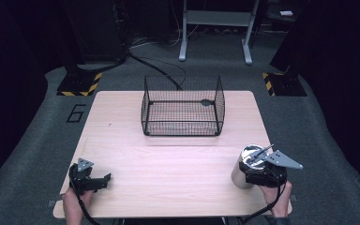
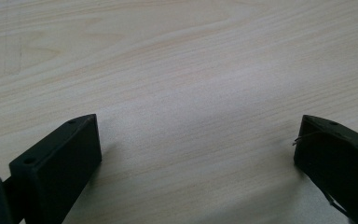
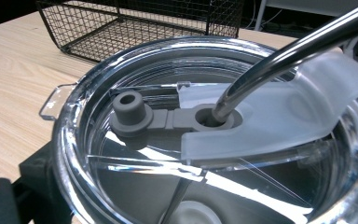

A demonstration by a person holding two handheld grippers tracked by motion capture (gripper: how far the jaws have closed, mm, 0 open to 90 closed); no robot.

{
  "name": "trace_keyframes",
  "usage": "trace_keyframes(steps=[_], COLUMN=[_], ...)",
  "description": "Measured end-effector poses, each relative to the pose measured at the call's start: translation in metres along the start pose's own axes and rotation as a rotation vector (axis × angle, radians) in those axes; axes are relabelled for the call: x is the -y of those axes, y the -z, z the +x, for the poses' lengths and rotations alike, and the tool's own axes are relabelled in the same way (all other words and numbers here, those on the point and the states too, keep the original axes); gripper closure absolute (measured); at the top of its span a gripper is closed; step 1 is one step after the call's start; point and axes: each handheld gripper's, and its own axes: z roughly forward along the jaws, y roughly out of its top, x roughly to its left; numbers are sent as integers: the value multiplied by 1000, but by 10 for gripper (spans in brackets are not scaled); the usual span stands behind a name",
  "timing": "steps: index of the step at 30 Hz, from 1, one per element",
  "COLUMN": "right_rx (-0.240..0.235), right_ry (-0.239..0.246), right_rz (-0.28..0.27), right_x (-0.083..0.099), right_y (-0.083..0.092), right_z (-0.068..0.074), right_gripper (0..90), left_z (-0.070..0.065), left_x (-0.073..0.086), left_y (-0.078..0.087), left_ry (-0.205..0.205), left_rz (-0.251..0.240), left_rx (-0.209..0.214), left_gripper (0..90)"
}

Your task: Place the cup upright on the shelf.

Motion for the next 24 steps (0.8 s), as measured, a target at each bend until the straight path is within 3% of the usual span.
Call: trace_keyframes(steps=[12, 24], right_rx=[-6, -13], right_ry=[3, 24], right_rz=[22, -11], right_x=[-4, -21], right_y=[0, 3], right_z=[-2, 0], right_gripper=[38, 39], left_z=[0, 0], left_x=[0, 0], left_y=[0, 0], left_ry=[0, -2], left_rz=[-2, 1], left_rx=[0, 0], left_gripper=[4, 4])
